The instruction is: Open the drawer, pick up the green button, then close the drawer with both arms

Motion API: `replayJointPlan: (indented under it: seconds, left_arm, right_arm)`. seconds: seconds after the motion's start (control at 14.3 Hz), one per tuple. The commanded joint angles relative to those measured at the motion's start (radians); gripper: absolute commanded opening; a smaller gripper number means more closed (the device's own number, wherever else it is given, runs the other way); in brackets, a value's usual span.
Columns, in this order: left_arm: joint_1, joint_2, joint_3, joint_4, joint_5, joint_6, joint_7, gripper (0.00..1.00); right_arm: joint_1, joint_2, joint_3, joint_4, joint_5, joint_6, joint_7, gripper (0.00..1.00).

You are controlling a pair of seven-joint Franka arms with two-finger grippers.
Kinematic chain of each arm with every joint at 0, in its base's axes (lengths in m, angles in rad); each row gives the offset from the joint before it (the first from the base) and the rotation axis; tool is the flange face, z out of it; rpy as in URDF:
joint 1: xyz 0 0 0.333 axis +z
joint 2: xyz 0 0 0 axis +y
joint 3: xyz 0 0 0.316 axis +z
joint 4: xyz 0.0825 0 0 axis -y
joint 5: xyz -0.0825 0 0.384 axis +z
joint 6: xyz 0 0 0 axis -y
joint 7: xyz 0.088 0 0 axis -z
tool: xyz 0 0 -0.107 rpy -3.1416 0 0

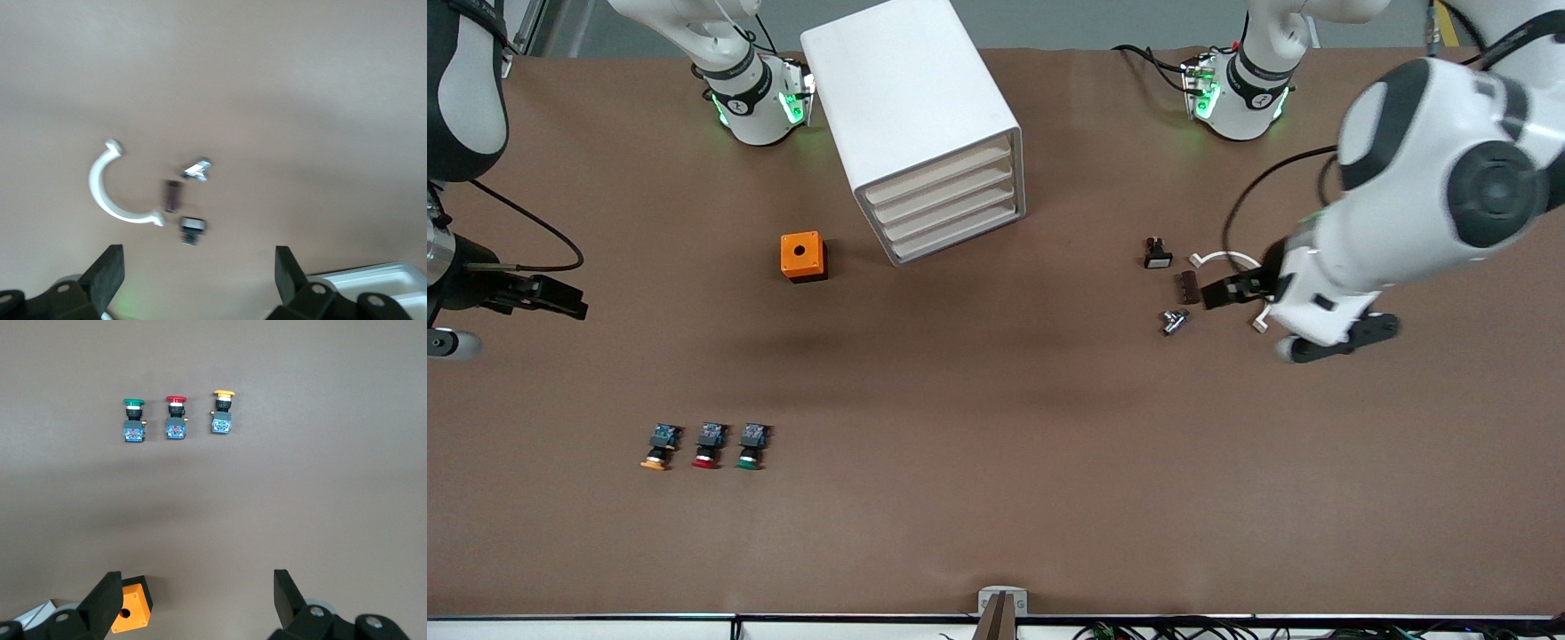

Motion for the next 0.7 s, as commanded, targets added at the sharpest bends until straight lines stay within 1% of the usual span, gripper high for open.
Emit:
replayJointPlan:
  seconds: [0.0, 0.21, 0.28, 0.49, 0.63]
  left_arm:
    - [0.066, -0.038, -0.010, -0.029, 0.058, -0.013, 0.130, 0.99]
    - [0.132, -0.046, -0.012, -0.032, 0.063, -0.014, 0.229, 0.99]
    - [0.148, -0.052, -0.012, -0.035, 0.063, -0.014, 0.247, 0.99]
    - [0.186, -0.057, -0.012, -0.039, 0.066, -0.011, 0.266, 0.99]
    - [0.224, -0.057, -0.019, -0.043, 0.083, -0.010, 0.314, 0.99]
  right_arm:
    - [-0.011, -0.019, 0.010, 0.047, -0.002, -0.009, 0.004, 1.00]
    - [-0.012, -0.020, 0.007, 0.139, 0.010, -0.116, 0.004, 1.00]
    - [-0.012, -0.020, 0.007, 0.154, 0.013, -0.133, 0.001, 1.00]
    - [-0.006, -0.031, 0.010, 0.154, 0.010, -0.229, 0.014, 1.00]
    - [0.003, -0.046, 0.017, 0.145, 0.002, -0.231, 0.014, 1.00]
